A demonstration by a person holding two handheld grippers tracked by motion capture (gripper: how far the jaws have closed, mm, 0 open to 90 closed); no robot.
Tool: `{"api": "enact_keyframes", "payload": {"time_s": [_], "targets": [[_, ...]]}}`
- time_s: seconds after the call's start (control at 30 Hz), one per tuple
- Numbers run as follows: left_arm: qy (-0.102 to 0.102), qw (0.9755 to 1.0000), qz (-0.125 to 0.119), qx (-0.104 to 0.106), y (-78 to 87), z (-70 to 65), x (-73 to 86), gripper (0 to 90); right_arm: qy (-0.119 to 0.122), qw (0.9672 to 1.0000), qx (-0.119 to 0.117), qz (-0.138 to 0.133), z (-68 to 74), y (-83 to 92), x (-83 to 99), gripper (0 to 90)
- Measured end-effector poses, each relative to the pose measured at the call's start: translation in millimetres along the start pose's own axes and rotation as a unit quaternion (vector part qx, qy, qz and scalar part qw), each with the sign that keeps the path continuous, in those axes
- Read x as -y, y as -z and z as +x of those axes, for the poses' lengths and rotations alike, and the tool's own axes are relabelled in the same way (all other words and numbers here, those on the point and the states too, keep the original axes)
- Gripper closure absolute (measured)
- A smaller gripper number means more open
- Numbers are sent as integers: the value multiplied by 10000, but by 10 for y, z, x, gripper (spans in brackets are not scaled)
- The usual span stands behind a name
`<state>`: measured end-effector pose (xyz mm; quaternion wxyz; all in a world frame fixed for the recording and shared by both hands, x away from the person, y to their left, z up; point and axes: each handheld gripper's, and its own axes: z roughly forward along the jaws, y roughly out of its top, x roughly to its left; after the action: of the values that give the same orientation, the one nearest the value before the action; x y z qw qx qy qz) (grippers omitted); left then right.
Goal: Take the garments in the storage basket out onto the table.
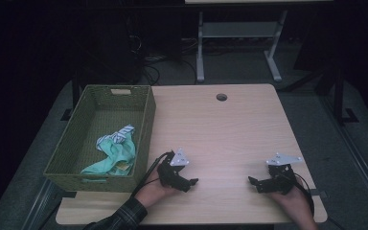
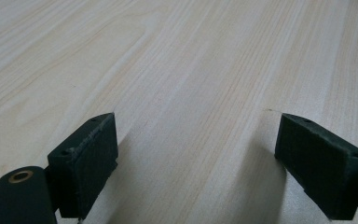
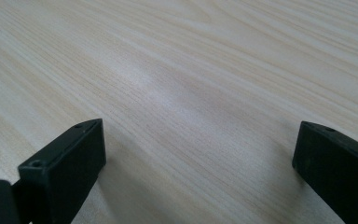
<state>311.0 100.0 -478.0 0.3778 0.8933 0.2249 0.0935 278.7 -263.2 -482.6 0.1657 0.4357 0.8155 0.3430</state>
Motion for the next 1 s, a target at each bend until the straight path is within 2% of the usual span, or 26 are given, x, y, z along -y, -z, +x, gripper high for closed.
{"api": "enact_keyframes", "payload": {"time_s": [0.23, 0.57, 0.63, 0.83, 1.0], "targets": [[-36, 10000, -13, 59, -3, 14, 1, 123, 3, 10000, -1, -2, -1, -1, 0, 21], [-140, 9997, 155, 152, 3, 53, -39, 127, -1, 10000, -1, 1, 0, 0, 0, 21], [-88, 9997, 161, 175, 0, 41, -49, 128, 0, 10000, 0, 1, 0, 0, 0, 21], [-152, 9994, 232, 207, 20, 55, -70, 129, 0, 10000, -1, 1, 0, 0, 0, 21], [-117, 9995, 193, 237, 35, 59, -100, 131, -17, 10000, -4, 5, 3, 4, 4, 21]]}}
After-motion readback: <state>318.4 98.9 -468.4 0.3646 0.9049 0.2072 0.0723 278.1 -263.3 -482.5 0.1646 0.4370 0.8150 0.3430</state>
